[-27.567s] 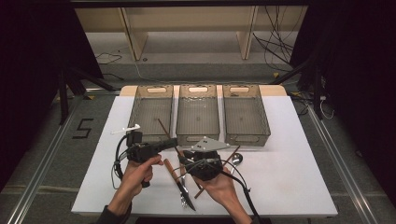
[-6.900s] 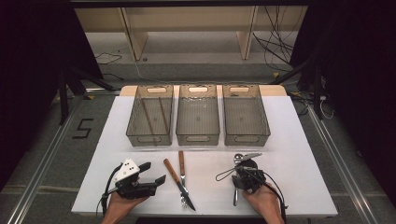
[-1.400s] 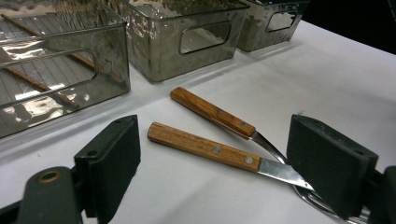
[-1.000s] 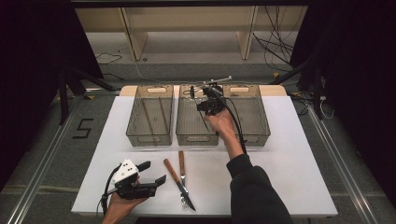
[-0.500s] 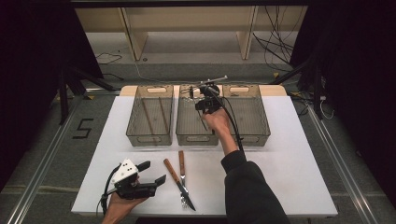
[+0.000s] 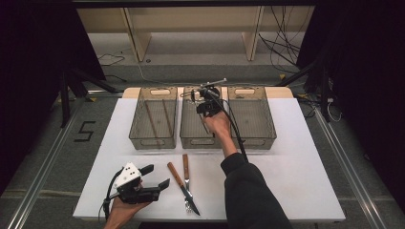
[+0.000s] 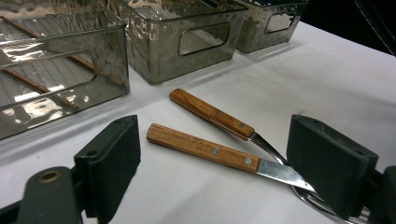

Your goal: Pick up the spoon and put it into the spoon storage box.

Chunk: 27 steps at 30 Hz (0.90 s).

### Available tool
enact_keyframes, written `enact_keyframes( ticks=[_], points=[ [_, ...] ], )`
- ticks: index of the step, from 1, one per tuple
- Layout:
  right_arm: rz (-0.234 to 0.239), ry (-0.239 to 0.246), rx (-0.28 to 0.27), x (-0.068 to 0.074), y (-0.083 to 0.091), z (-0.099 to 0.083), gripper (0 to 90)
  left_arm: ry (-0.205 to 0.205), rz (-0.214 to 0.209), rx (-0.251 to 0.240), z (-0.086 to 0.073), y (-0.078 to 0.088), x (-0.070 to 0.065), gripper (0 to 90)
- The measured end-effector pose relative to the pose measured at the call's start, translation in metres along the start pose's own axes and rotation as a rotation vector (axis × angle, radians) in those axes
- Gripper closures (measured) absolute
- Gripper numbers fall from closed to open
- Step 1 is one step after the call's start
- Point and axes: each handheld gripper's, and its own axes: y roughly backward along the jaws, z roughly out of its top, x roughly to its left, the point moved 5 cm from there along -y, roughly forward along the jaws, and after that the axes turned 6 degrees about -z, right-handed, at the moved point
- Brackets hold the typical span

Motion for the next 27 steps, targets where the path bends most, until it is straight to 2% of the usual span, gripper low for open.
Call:
enact_keyframes(
  ticks=[10, 12, 13, 15, 19, 23, 27],
  points=[
    [-0.004, -0.012, 0.012, 0.001, -0.007, -0.002, 87.8, 0.001, -0.001, 0.001, 0.000, 0.000, 0.000, 17.5],
    [0.027, -0.022, 0.010, 0.001, -0.008, -0.001, 74.3, 0.001, -0.001, 0.001, 0.000, 0.000, 0.000, 17.5],
    [0.049, -0.021, 0.007, 0.002, -0.007, 0.000, 72.6, 0.001, -0.001, 0.000, 0.000, 0.000, 0.000, 17.5],
    [0.057, -0.011, 0.002, 0.003, -0.005, 0.000, 72.0, 0.001, 0.000, 0.000, 0.000, 0.000, 0.000, 17.5],
    [0.082, 0.003, -0.005, 0.005, 0.001, 0.001, 65.3, 0.001, 0.002, 0.001, 0.000, 0.000, 0.000, 17.5],
    [0.091, 0.054, -0.014, 0.010, 0.011, 0.000, 57.3, 0.004, 0.008, 0.001, 0.000, 0.001, 0.002, 17.5],
    [0.124, 0.106, -0.022, 0.018, 0.028, -0.004, 48.6, 0.015, 0.018, -0.012, 0.000, 0.002, 0.003, 17.4]
  ],
)
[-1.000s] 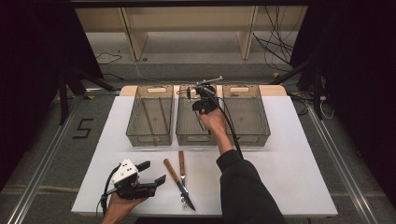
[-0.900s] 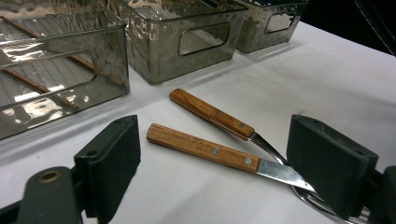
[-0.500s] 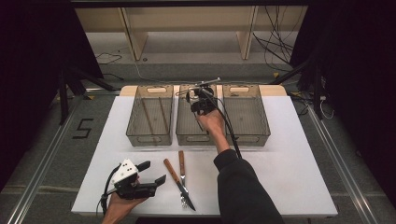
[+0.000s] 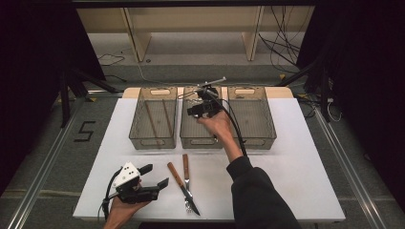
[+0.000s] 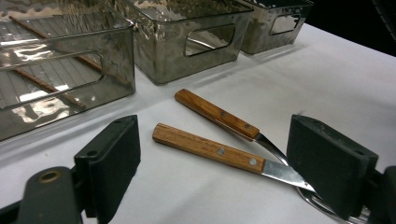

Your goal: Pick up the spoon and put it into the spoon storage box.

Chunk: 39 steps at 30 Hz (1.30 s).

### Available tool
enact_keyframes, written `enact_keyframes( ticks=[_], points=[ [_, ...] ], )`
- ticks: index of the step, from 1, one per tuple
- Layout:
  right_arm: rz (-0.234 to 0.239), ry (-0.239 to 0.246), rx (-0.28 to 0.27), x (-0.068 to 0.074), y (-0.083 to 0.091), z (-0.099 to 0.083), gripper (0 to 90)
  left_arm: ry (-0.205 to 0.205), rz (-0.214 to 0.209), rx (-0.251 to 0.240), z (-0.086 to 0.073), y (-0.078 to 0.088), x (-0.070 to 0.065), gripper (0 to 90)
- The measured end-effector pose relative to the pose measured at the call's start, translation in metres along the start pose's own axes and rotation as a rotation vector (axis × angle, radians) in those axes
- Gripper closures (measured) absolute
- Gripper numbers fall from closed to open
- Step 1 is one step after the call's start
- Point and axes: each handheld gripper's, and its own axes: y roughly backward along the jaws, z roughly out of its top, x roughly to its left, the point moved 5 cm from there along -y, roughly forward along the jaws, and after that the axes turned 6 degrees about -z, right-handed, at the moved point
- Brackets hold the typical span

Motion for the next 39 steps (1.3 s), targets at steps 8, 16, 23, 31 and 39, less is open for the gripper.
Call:
enact_keyframes(
  ticks=[8, 16, 23, 31, 39],
  points=[
    [0.053, 0.100, -0.028, 0.023, 0.036, -0.027, 39.3, 0.010, 0.025, -0.010, 0.001, 0.004, 0.006, 17.3],
    [0.086, 0.128, -0.033, 0.034, 0.048, -0.062, 36.5, 0.017, 0.033, -0.019, 0.001, 0.003, 0.006, 17.3],
    [0.098, 0.138, -0.039, 0.042, 0.051, -0.083, 34.7, 0.016, 0.038, -0.017, 0.001, 0.004, 0.008, 17.4],
    [0.127, 0.143, -0.017, 0.052, 0.049, -0.109, 34.5, 0.023, 0.050, -0.023, 0.001, 0.005, 0.010, 17.3],
    [0.171, 0.201, 0.021, 0.073, 0.046, -0.129, 34.4, 0.044, 0.074, -0.037, 0.002, 0.009, 0.017, 17.3]
  ],
)
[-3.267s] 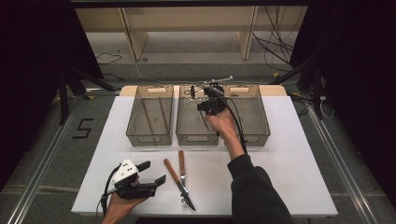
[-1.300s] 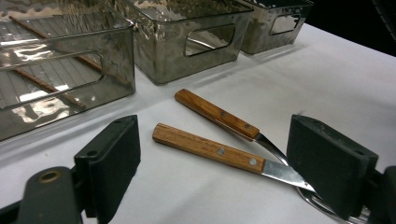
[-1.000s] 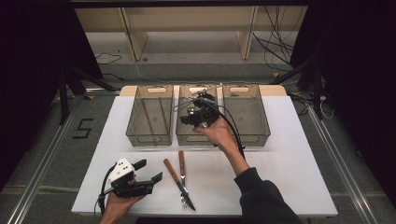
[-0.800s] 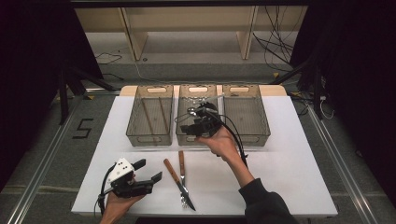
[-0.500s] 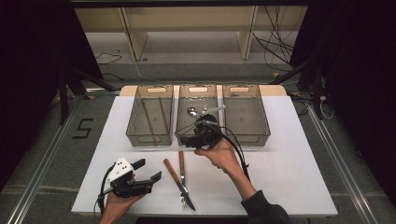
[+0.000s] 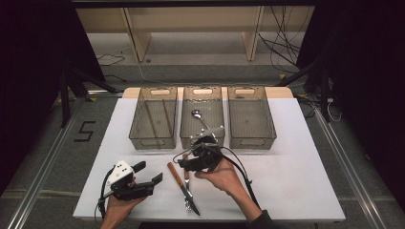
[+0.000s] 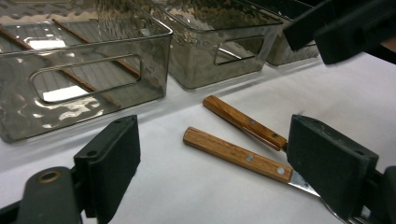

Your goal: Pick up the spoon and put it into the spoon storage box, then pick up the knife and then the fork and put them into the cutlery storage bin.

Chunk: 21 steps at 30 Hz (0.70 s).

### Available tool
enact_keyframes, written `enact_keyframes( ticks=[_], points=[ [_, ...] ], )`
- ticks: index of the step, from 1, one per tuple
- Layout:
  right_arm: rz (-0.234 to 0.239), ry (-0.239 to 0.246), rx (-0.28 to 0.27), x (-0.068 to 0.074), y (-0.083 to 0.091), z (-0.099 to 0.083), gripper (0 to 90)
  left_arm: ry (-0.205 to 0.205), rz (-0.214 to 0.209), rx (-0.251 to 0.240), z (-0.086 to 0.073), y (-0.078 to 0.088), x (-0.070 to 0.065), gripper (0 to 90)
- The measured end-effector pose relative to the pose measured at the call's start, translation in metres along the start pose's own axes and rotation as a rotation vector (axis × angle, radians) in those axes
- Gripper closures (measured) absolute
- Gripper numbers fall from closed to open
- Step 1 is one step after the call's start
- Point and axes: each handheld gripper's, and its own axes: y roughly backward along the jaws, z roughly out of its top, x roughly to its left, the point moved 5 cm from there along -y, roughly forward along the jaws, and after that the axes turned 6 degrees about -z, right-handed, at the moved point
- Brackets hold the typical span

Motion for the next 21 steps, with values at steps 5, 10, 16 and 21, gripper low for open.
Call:
enact_keyframes(
  ticks=[5, 10, 16, 21],
  points=[
    [0.028, 0.031, 0.013, 0.011, -0.007, -0.003, 33.1, 0.006, 0.004, -0.010, 0.001, 0.001, 0.002, 17.3],
    [0.045, 0.056, 0.030, 0.020, -0.014, -0.006, 32.5, 0.011, 0.010, -0.013, 0.001, 0.002, 0.002, 17.3],
    [0.048, 0.090, 0.058, 0.028, -0.021, -0.011, 32.1, 0.014, 0.015, -0.019, 0.002, 0.003, 0.003, 17.3],
    [0.057, 0.106, 0.073, 0.033, -0.026, -0.014, 32.0, 0.014, 0.022, -0.021, 0.001, 0.004, 0.004, 17.3]
  ],
)
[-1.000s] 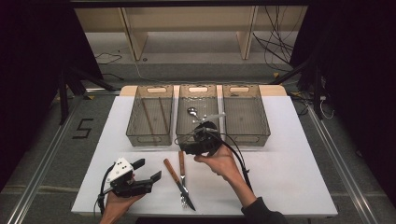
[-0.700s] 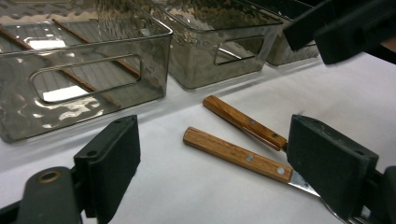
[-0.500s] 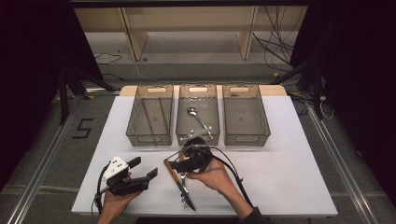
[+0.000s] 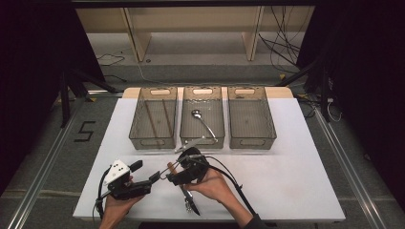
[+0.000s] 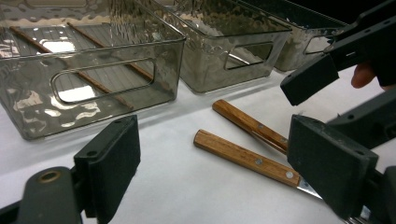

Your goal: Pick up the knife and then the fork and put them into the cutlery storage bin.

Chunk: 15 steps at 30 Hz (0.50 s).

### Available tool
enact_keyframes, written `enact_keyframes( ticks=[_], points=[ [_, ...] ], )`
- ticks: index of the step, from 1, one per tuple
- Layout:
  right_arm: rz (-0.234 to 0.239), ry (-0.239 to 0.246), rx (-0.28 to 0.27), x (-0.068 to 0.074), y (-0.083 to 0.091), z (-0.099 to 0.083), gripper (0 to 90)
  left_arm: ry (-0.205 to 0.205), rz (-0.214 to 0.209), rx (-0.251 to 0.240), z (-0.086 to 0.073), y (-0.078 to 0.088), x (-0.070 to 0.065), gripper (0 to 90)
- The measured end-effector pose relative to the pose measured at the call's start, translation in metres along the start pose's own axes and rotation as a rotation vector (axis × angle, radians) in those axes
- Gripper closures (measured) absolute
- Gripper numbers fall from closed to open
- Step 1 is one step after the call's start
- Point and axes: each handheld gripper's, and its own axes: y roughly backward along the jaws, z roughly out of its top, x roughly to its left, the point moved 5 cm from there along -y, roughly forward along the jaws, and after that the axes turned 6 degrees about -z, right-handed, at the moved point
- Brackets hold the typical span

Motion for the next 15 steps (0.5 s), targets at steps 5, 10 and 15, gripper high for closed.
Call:
enact_keyframes(
  ticks=[5, 10, 15],
  points=[
    [0.014, 0.012, 0.019, 0.005, -0.006, -0.002, 31.9, 0.006, 0.004, -0.003, 0.000, 0.001, 0.001, 17.3],
    [0.016, 0.036, 0.047, 0.007, -0.014, -0.005, 32.0, 0.001, 0.012, -0.009, 0.000, 0.004, 0.001, 17.3],
    [0.002, 0.050, 0.080, 0.011, -0.022, -0.008, 35.6, -0.001, 0.018, -0.018, 0.000, 0.006, 0.002, 17.3]
  ],
)
